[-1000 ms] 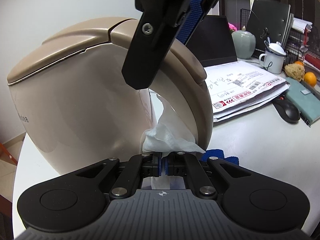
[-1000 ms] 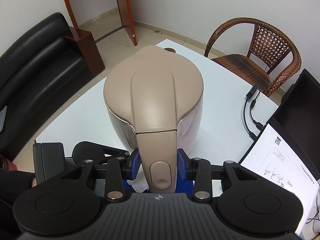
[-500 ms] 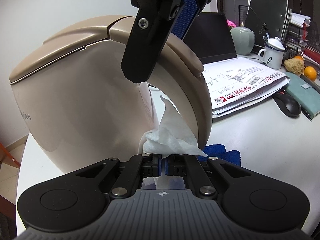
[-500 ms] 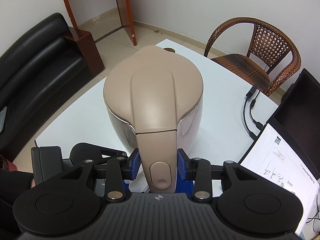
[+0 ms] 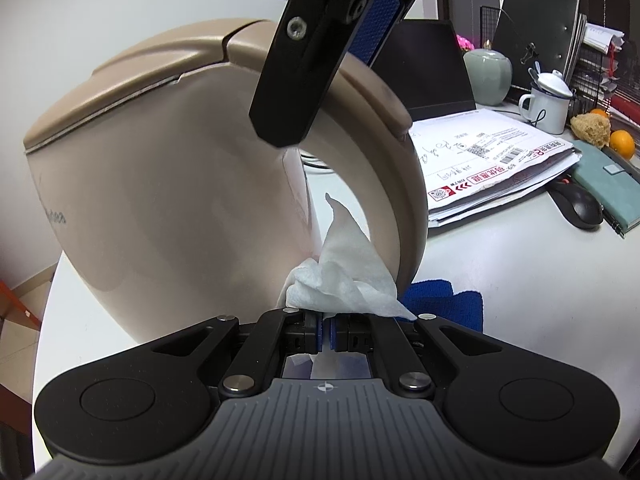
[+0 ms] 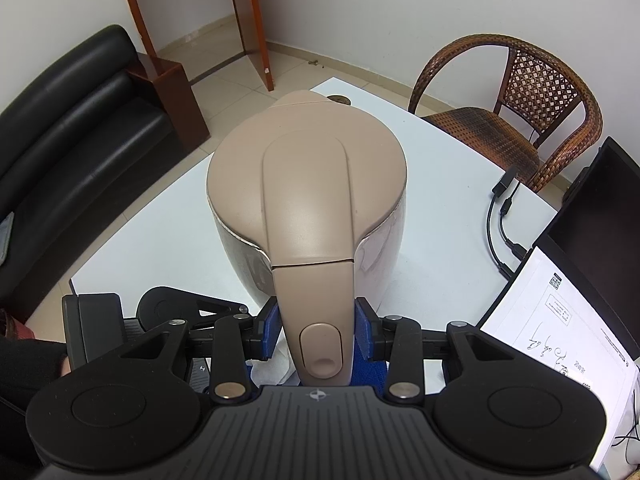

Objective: Clean container
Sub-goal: 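Rub the tissue around the kettle's inner rim with the left gripper, then keep wiping inside the kettle opening with the left gripper's tissue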

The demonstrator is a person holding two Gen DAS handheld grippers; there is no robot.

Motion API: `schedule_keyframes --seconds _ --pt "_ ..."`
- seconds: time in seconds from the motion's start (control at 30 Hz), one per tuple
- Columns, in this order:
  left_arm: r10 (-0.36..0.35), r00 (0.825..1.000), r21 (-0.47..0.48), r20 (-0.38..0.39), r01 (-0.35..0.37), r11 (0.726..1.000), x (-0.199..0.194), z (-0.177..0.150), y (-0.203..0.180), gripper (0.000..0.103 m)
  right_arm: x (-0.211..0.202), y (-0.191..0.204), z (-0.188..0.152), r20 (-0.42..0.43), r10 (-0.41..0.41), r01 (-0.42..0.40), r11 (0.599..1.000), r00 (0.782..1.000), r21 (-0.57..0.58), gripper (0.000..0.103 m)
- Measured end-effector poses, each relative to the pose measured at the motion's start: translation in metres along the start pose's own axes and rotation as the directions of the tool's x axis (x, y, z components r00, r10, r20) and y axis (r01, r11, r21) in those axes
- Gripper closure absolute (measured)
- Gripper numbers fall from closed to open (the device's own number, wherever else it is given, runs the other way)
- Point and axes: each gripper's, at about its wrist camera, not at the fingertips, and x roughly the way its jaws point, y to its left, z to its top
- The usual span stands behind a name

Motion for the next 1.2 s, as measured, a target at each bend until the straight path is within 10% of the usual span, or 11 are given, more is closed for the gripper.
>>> schedule_keyframes --seconds 1.2 --pt "-0.015 0.987 -0.057 -0.159 0.006 0.998 0.024 -0.032 -0.001 0.098 -0.002 0.009 -0.002 0.0 -0.017 0.017 1.0 1.0 -0.013 0.063"
